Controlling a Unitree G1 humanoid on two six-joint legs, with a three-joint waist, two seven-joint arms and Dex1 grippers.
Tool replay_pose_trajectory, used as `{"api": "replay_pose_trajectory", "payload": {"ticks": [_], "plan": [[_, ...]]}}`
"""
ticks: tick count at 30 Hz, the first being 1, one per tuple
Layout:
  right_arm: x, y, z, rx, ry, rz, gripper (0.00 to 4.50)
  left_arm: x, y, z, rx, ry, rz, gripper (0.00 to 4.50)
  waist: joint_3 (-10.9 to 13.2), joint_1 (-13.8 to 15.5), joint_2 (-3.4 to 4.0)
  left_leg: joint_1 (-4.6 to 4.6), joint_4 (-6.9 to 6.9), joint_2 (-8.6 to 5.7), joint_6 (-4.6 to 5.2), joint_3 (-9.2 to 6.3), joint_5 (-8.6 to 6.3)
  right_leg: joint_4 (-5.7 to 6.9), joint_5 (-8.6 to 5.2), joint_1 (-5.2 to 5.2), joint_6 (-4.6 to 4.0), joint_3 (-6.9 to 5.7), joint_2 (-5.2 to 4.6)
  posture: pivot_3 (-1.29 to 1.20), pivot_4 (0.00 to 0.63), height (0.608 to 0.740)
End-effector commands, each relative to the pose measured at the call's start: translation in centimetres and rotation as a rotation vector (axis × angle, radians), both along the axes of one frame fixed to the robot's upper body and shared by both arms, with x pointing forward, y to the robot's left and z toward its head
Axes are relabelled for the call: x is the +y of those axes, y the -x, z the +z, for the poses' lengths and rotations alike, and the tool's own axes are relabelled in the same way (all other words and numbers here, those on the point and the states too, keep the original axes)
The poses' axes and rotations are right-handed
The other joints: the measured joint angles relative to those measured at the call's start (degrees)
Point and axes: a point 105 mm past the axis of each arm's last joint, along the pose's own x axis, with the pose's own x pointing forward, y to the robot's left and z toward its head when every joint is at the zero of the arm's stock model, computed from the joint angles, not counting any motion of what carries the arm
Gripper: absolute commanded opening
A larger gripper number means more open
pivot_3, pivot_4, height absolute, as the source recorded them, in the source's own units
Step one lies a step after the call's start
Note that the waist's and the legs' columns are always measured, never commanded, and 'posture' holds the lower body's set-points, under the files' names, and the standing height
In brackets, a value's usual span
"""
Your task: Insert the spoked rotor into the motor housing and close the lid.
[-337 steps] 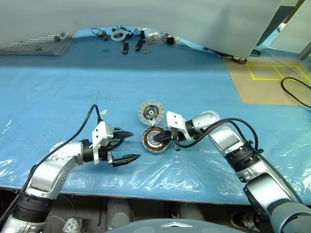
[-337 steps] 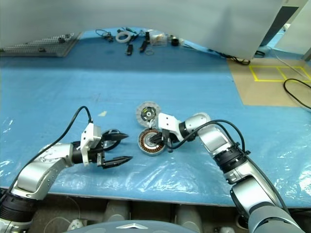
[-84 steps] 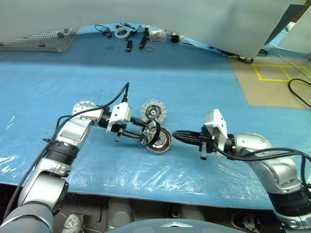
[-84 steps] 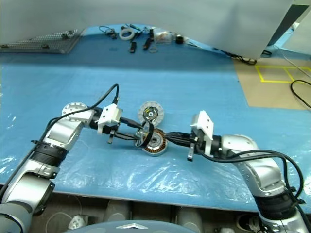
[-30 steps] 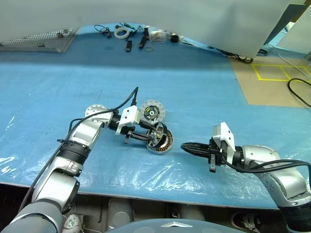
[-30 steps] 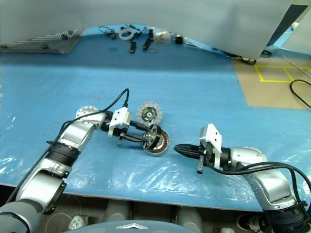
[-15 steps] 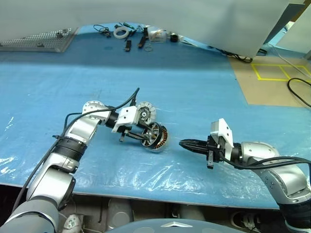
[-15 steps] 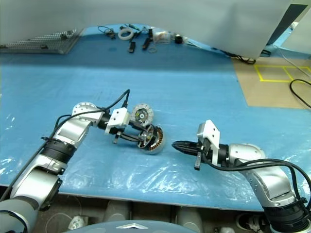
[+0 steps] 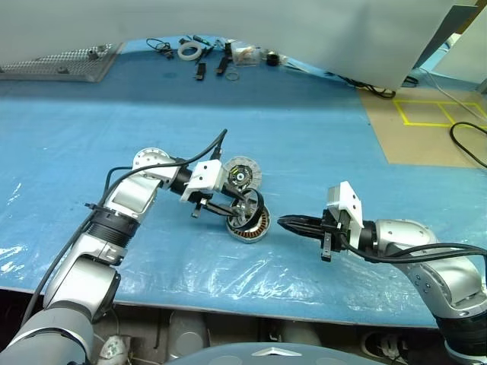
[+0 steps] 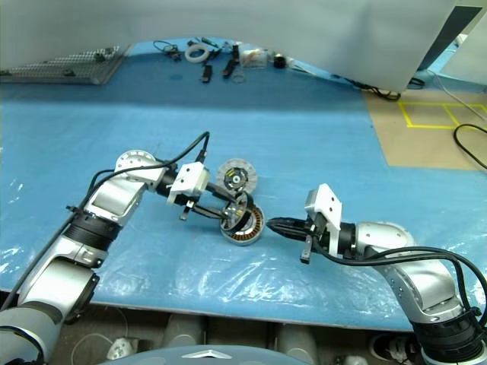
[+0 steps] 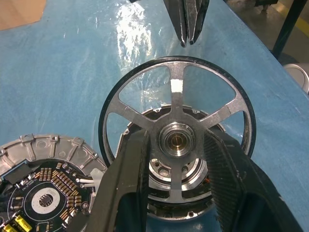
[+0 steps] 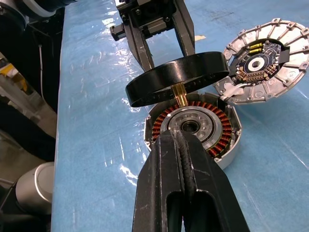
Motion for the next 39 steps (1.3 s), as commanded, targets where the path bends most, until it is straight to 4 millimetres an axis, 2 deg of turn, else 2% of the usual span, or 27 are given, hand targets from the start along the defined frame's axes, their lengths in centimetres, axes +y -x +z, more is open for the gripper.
{"api": "replay_pose_trajectory", "payload": {"ticks": [1,7,12,26,28,29,32,39], "plan": [[0.8,0.4,1.3,-0.045,-0.020,0.038,0.00,0.2,-0.4,0.7,-0.086,-0.043,-0.009,1.36,0.0,0.0,0.00,0.00,0.00,0.00,0.00,0.00,0.00,0.00,0.00,0.00,0.00,0.00,0.00,0.00,0.150,0.740],[1.1,0.4,1.8,-0.050,-0.021,0.039,0.00,0.1,-0.6,-0.2,-0.083,-0.068,0.001,1.36,0.0,0.0,0.00,0.01,-0.01,0.00,0.00,0.00,0.00,-0.02,0.03,0.00,0.05,-0.01,0.00,0.00,0.150,0.740],[1.3,0.5,2.1,-0.050,-0.017,0.039,0.00,-0.5,-0.6,0.2,-0.073,-0.027,0.009,1.36,0.0,0.0,0.00,0.02,-0.01,0.00,0.00,0.00,0.00,-0.02,0.03,0.00,0.05,-0.01,0.00,0.00,0.150,0.740],[1.5,0.0,2.2,-0.055,-0.012,0.032,0.00,-0.1,-0.8,-0.2,-0.078,-0.062,0.009,1.36,0.0,0.0,0.00,0.01,-0.02,-0.01,0.00,0.00,0.00,-0.02,0.03,0.00,0.06,-0.01,0.00,0.00,0.150,0.740],[1.5,0.0,2.2,-0.057,-0.012,0.032,0.00,-0.3,-0.8,-0.2,-0.085,-0.057,0.009,2.06,0.0,0.0,0.00,0.01,-0.02,-0.01,0.00,0.00,0.00,-0.02,0.03,0.00,0.06,-0.01,0.00,0.00,0.150,0.740],[1.5,0.0,2.1,-0.056,-0.012,0.031,0.00,-0.3,-0.9,-0.3,-0.088,-0.055,0.011,2.24,0.0,0.0,0.00,0.01,-0.02,0.00,0.00,0.00,0.00,-0.02,0.03,0.00,0.06,-0.01,0.00,0.00,0.150,0.740],[1.5,0.2,2.1,-0.055,-0.013,0.032,0.00,-0.3,-1.0,-0.3,-0.083,-0.064,0.014,3.20,0.0,0.0,0.00,0.01,-0.02,-0.01,0.00,0.00,0.00,-0.01,0.03,0.00,0.06,0.00,0.00,0.00,0.150,0.740],[1.5,0.3,2.3,-0.055,-0.015,0.031,0.00,-0.2,-1.7,1.5,-0.113,-0.019,0.045,3.20,0.0,0.1,0.00,0.01,-0.01,-0.01,0.00,-0.01,0.00,-0.02,0.03,0.00,0.06,-0.01,0.00,0.00,0.150,0.740]]}}
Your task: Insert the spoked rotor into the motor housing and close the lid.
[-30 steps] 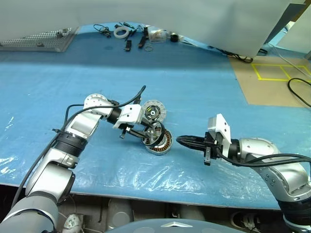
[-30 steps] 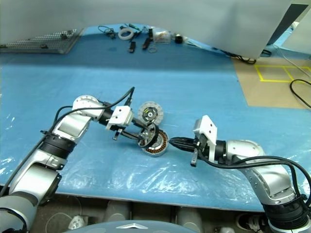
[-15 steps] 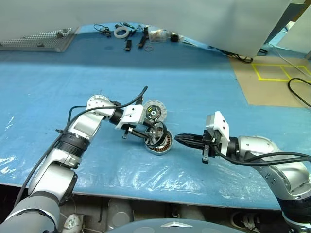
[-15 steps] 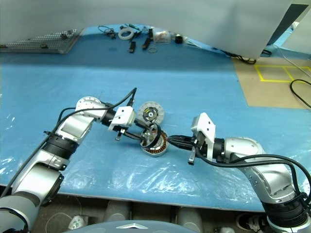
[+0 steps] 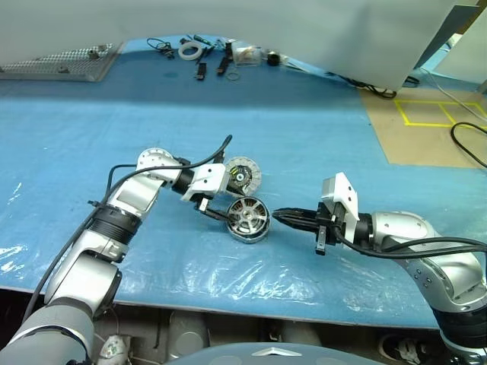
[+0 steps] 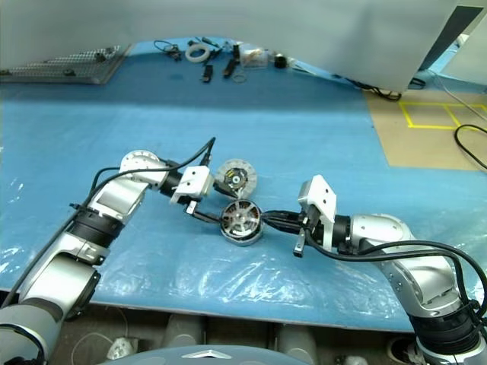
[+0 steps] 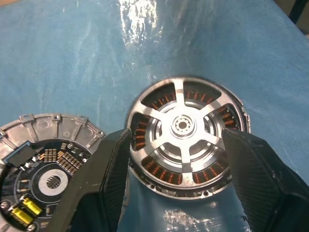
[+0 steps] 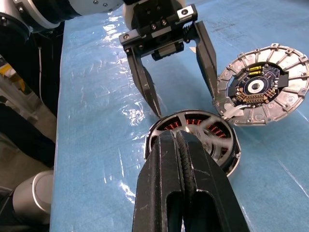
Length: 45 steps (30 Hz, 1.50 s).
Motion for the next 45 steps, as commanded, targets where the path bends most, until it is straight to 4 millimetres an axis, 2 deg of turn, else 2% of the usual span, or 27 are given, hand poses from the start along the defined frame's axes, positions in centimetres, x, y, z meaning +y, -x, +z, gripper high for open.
{"api": "replay_pose_trajectory", "payload": {"ticks": [1,11,18,27,32,35,37,45], "plan": [[0.5,0.5,1.0,-0.034,-0.018,0.030,0.00,0.0,-0.6,2.0,-0.043,0.054,0.015,3.20,0.0,0.0,0.00,0.01,0.00,0.00,0.00,0.00,0.00,0.00,0.00,0.00,0.00,0.00,0.00,0.00,0.150,0.740],[0.5,0.4,1.3,-0.029,-0.019,0.039,0.00,0.6,-0.7,3.0,-0.040,0.112,0.046,3.20,0.0,0.0,0.00,-0.01,0.00,0.00,0.00,0.00,0.00,0.01,0.00,0.00,0.00,0.00,0.00,0.00,0.150,0.740],[0.4,0.3,1.1,-0.030,-0.017,0.043,0.00,1.2,0.0,3.0,0.009,0.146,0.056,3.20,0.0,-0.1,0.00,-0.02,-0.02,0.00,0.00,0.00,0.00,0.00,0.00,0.00,0.00,0.00,0.01,0.00,0.150,0.740],[-0.5,-0.1,-0.2,-0.030,-0.037,0.020,0.00,2.9,-0.1,2.3,0.074,0.236,0.162,3.20,0.0,-0.1,0.01,-0.02,-0.02,0.01,0.00,0.00,0.00,0.01,-0.01,0.00,-0.01,0.00,0.00,0.00,0.150,0.740],[-0.9,-0.6,-1.7,-0.038,-0.086,-0.021,0.00,3.5,-0.4,3.1,0.086,0.311,0.249,3.20,0.0,0.0,0.01,-0.03,0.00,0.00,0.00,0.00,0.00,0.01,-0.01,-0.03,-0.02,-0.02,0.00,0.00,0.150,0.740],[-0.7,-1.1,-2.8,-0.044,-0.135,-0.049,0.00,4.3,-0.7,4.0,0.093,0.352,0.320,3.20,0.0,-0.1,0.00,-0.07,0.03,0.02,0.00,-0.01,0.00,0.00,-0.01,-0.04,-0.02,-0.07,-0.01,0.00,0.150,0.740],[-0.4,-1.4,-3.2,-0.060,-0.148,-0.055,0.00,4.7,-0.4,3.9,0.101,0.339,0.336,3.20,0.0,-0.2,0.01,-0.07,0.02,0.03,0.00,-0.01,0.00,0.01,-0.04,-0.04,-0.07,-0.07,0.00,0.00,0.150,0.740],[0.8,-1.8,-3.3,-0.105,-0.178,-0.048,0.00,6.3,0.3,3.6,0.121,0.286,0.354,3.20,0.0,-0.4,0.01,-0.02,-0.01,0.02,0.00,0.00,0.00,0.00,-0.09,-0.05,-0.16,-0.07,0.00,0.00,0.150,0.740]]}}
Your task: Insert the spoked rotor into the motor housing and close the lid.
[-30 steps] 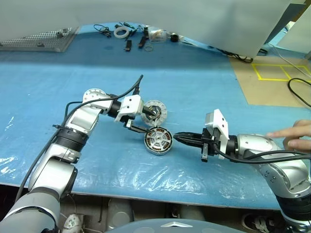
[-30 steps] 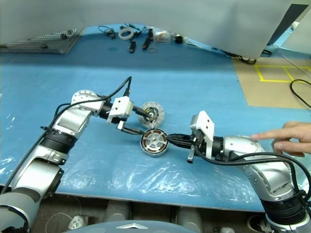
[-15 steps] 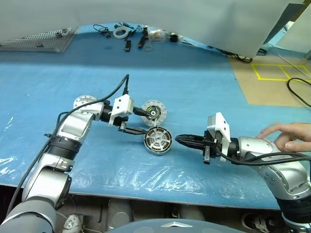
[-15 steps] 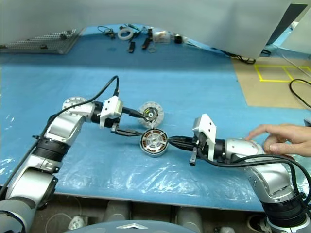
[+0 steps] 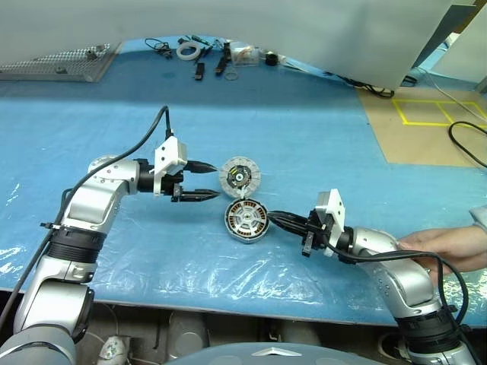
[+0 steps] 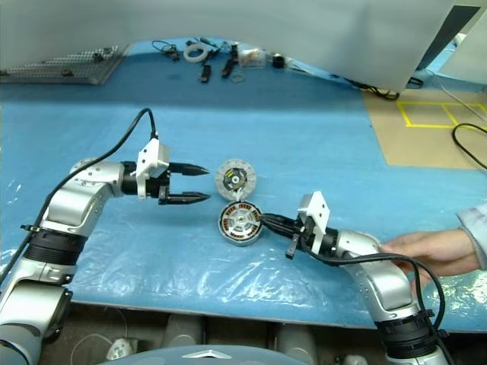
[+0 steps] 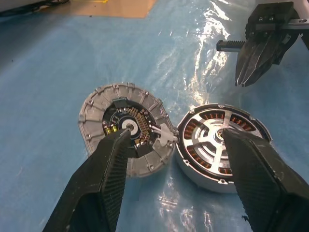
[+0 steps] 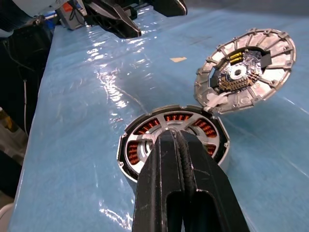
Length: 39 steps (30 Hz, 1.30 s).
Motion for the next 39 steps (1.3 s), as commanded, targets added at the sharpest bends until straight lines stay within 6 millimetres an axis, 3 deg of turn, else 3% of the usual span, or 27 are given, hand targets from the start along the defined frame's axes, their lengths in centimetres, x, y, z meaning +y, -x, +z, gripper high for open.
{"api": "replay_pose_trajectory", "payload": {"ticks": [1,5,15,25,39], "plan": [[0.3,-0.3,1.3,-0.069,-0.008,0.014,0.00,0.7,0.4,1.1,-0.039,-0.002,-0.012,3.20,0.0,0.0,0.00,-0.01,0.00,0.00,0.00,0.00,0.00,0.00,0.00,0.00,0.01,0.00,0.00,0.00,0.150,0.740],[0.4,-0.5,1.8,-0.081,-0.006,0.018,0.00,1.0,0.4,1.2,-0.040,0.045,0.002,3.20,0.0,0.1,0.00,0.02,0.00,0.00,0.00,0.00,0.00,0.00,0.02,0.00,0.03,-0.01,0.00,0.00,0.150,0.740],[0.0,-0.3,1.3,-0.066,0.006,0.019,0.00,1.7,1.3,-1.6,0.013,0.087,0.060,3.20,0.0,-1.0,0.01,-0.02,-0.07,0.07,0.00,0.00,0.00,0.04,-0.03,-0.01,-0.04,0.01,0.07,0.00,0.150,0.740],[-0.1,-0.1,0.2,-0.051,0.011,0.022,0.00,1.2,1.6,-1.5,0.008,0.105,0.069,3.20,0.0,-3.1,0.07,0.12,-0.07,0.08,0.01,0.04,0.00,0.05,-0.04,-0.01,-0.08,0.29,0.29,0.00,0.150,0.740],[0.3,-0.6,0.6,-0.069,0.005,0.023,0.00,1.6,1.5,-1.0,-0.008,0.094,0.089,3.20,0.0,-3.2,0.09,0.31,-0.10,0.10,0.01,0.10,-0.01,0.08,-0.05,-0.01,-0.10,0.38,0.38,0.00,0.150,0.740]]}}
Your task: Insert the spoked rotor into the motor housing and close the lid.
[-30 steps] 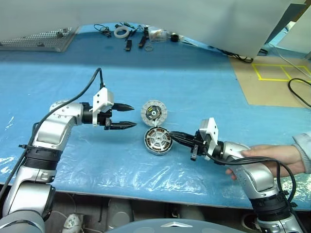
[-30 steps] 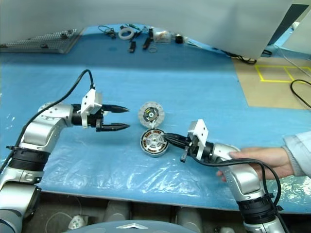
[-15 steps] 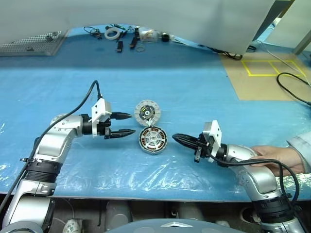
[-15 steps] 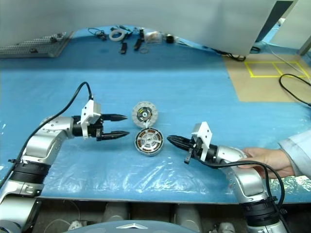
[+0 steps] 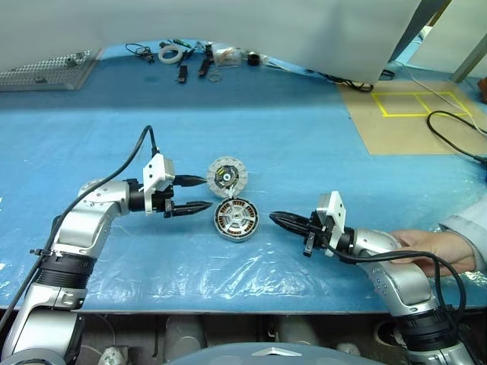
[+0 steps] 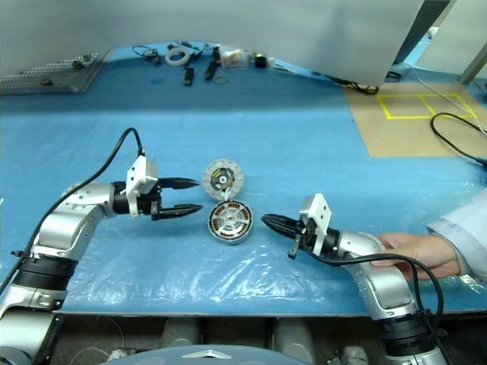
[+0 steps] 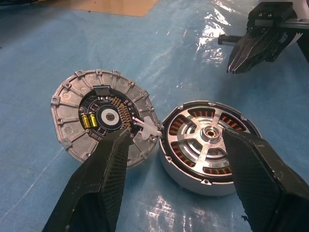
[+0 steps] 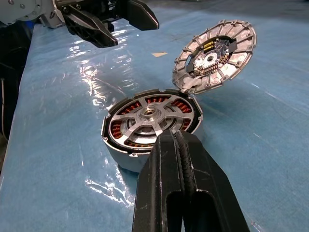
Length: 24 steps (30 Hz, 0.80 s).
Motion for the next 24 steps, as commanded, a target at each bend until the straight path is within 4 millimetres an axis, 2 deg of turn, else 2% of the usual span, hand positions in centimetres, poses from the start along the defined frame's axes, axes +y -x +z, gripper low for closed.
{"api": "replay_pose_trajectory", "payload": {"ticks": [1,17,24], "plan": [[0.97,-0.08,1.13,-0.047,-0.016,0.033,0.00,0.19,0.06,1.41,-0.055,0.014,0.004,3.20,0.0,0.1,0.00,0.00,0.00,0.00,0.00,0.00,0.00,0.00,0.00,0.00,0.00,0.00,0.00,0.00,0.150,0.740],[0.47,-0.65,0.21,-0.041,-0.012,0.020,0.00,0.44,0.03,1.96,-0.070,0.037,0.038,3.20,0.0,0.9,-0.01,-0.07,-0.05,-0.03,0.00,-0.04,0.00,-0.23,0.01,0.00,0.02,-0.11,-0.10,0.00,0.150,0.740],[0.36,-0.38,0.27,-0.037,-0.004,0.030,0.00,0.46,0.85,1.03,-0.045,0.044,0.036,3.20,0.0,0.5,-0.02,-0.07,-0.05,-0.02,0.00,-0.04,0.00,-0.23,0.01,0.00,0.01,-0.10,-0.09,0.00,0.150,0.740]]}}
